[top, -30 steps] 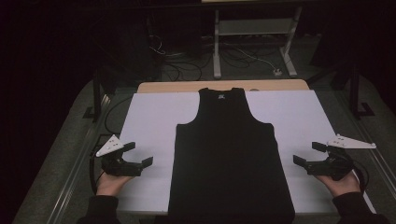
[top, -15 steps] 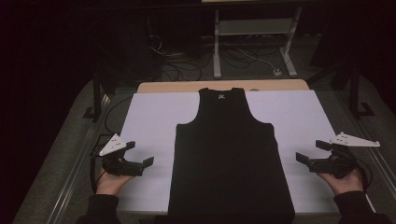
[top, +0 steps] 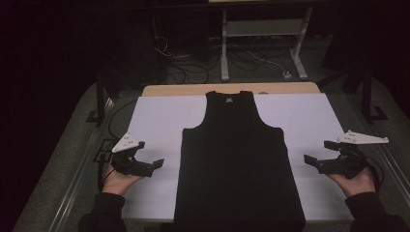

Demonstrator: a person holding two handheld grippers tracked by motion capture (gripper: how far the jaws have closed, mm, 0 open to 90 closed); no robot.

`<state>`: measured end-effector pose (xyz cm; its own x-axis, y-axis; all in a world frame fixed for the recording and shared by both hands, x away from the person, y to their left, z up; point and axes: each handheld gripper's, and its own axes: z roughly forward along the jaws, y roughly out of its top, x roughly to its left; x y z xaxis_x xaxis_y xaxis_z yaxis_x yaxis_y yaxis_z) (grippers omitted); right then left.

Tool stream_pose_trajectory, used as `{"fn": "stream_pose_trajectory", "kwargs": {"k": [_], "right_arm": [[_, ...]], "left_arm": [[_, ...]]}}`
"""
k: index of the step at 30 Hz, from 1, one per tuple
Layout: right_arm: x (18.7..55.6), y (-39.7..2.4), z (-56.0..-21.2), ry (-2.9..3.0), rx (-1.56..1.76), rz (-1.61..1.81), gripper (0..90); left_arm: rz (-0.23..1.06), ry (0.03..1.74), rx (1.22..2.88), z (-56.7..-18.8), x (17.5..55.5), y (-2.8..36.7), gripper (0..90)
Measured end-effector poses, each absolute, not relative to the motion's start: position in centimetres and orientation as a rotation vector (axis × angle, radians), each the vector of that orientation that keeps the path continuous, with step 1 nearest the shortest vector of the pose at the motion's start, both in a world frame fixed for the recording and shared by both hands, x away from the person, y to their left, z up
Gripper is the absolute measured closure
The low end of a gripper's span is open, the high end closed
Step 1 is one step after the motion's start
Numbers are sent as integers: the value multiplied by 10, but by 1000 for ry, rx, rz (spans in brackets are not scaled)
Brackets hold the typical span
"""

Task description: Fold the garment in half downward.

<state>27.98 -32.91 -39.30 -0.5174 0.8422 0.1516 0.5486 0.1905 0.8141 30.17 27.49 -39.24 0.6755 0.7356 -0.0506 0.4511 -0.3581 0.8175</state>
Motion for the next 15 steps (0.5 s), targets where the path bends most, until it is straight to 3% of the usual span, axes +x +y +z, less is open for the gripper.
{"fn": "stream_pose_trajectory", "kwargs": {"k": [15], "right_arm": [[300,-324,-388,2209,1303,1223,0]], "left_arm": [[415,876,2091,-380,322,264,0]]}}
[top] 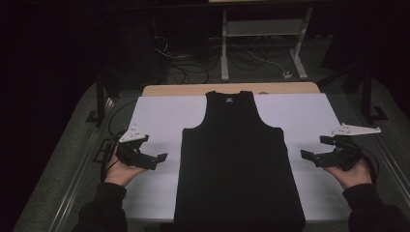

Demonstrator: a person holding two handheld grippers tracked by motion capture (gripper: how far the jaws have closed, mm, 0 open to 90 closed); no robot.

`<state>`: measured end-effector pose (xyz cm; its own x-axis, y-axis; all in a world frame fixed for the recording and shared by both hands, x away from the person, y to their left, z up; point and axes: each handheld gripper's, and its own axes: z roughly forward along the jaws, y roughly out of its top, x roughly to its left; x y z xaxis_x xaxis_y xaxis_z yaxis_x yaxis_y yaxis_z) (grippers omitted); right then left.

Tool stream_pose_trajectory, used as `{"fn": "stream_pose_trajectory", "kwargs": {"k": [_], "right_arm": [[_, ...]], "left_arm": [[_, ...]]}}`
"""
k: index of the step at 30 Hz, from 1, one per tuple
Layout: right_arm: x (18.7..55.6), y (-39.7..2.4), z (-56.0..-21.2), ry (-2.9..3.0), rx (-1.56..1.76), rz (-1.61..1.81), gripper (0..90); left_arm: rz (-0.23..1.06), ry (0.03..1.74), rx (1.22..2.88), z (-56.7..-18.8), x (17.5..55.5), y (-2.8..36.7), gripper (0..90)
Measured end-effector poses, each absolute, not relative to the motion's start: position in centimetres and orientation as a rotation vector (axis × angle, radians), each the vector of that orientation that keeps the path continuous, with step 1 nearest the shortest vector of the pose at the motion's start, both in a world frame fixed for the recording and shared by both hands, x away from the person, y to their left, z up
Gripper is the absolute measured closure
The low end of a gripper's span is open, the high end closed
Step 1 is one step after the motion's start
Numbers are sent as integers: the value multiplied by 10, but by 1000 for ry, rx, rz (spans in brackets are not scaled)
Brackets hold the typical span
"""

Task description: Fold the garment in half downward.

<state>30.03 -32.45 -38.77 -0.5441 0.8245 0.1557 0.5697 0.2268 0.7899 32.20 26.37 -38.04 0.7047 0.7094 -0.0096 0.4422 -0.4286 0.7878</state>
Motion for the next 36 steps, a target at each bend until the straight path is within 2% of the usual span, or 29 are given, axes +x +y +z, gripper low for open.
{"fn": "stream_pose_trajectory", "kwargs": {"k": [36], "right_arm": [[351,-310,-364,2254,1274,1213,0]], "left_arm": [[349,862,2115,-366,376,249,0]]}}
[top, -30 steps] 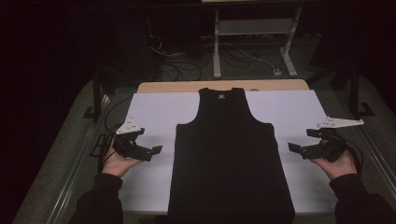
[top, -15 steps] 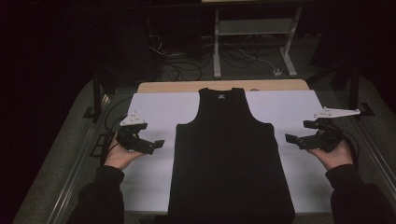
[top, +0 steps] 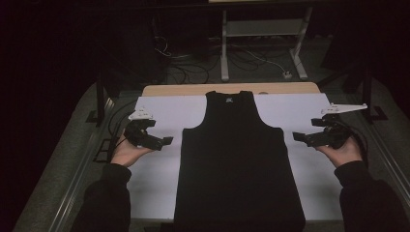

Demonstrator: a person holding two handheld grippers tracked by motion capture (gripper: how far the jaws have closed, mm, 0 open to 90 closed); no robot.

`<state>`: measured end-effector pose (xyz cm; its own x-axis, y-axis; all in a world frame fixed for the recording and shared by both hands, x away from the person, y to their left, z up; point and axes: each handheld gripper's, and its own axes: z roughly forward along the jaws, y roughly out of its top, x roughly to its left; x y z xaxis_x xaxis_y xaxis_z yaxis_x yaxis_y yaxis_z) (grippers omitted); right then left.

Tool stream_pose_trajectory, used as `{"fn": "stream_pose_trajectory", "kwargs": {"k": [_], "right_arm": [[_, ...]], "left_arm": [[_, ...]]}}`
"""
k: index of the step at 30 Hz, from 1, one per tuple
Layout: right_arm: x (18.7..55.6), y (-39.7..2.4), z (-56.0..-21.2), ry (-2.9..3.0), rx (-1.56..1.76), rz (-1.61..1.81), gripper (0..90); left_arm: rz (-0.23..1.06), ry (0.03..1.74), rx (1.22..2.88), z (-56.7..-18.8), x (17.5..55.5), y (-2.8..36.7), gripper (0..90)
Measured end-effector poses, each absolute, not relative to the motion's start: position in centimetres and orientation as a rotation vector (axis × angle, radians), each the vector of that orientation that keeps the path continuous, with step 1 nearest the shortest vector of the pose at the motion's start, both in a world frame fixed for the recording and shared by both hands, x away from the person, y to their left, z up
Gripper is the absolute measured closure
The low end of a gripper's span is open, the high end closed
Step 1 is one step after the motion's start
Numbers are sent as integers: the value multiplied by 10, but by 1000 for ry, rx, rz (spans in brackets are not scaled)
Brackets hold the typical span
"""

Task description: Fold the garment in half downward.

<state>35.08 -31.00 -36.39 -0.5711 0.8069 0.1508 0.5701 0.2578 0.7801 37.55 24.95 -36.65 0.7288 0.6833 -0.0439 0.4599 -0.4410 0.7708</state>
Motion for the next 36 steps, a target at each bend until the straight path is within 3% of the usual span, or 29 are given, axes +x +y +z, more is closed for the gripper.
{"fn": "stream_pose_trajectory", "kwargs": {"k": [36], "right_arm": [[405,-291,-349,2300,1262,1144,0]], "left_arm": [[348,862,2140,-354,430,235,0]]}}
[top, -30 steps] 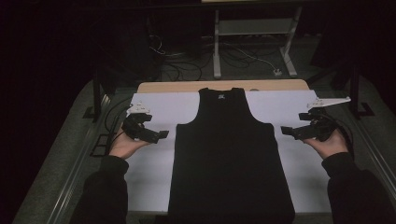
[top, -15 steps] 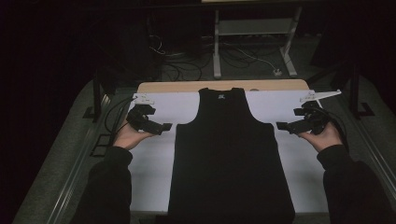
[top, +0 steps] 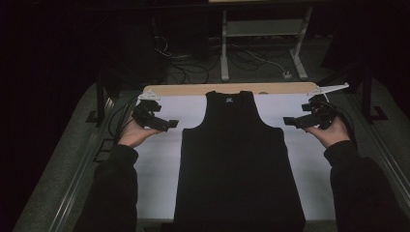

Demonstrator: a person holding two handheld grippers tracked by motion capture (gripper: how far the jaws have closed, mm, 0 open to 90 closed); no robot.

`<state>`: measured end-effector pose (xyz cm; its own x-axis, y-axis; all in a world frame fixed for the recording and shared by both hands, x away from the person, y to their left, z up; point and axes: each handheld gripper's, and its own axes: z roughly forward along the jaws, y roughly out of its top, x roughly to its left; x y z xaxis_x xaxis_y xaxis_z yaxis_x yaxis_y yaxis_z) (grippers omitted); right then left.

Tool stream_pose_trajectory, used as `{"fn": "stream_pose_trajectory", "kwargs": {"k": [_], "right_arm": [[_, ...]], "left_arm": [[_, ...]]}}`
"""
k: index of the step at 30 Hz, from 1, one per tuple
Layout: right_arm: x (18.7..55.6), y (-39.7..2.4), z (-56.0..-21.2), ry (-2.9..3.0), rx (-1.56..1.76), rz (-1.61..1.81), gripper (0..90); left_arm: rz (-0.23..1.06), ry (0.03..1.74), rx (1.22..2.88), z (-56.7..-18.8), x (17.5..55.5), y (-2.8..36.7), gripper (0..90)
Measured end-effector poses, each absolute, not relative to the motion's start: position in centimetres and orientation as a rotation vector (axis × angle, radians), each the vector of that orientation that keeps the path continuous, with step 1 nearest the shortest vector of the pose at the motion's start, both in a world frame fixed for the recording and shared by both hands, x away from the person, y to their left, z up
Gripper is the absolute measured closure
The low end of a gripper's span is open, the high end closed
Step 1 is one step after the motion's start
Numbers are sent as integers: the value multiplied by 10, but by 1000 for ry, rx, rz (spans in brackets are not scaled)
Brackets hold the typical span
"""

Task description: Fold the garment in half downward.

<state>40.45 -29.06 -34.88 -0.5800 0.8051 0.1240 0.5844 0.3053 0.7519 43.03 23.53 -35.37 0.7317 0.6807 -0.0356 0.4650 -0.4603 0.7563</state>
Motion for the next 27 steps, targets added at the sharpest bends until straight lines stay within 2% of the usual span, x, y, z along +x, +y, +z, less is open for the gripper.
{"fn": "stream_pose_trajectory", "kwargs": {"k": [27], "right_arm": [[447,-288,-388,2305,1369,1079,0]], "left_arm": [[272,888,2174,-389,461,215,0]]}}
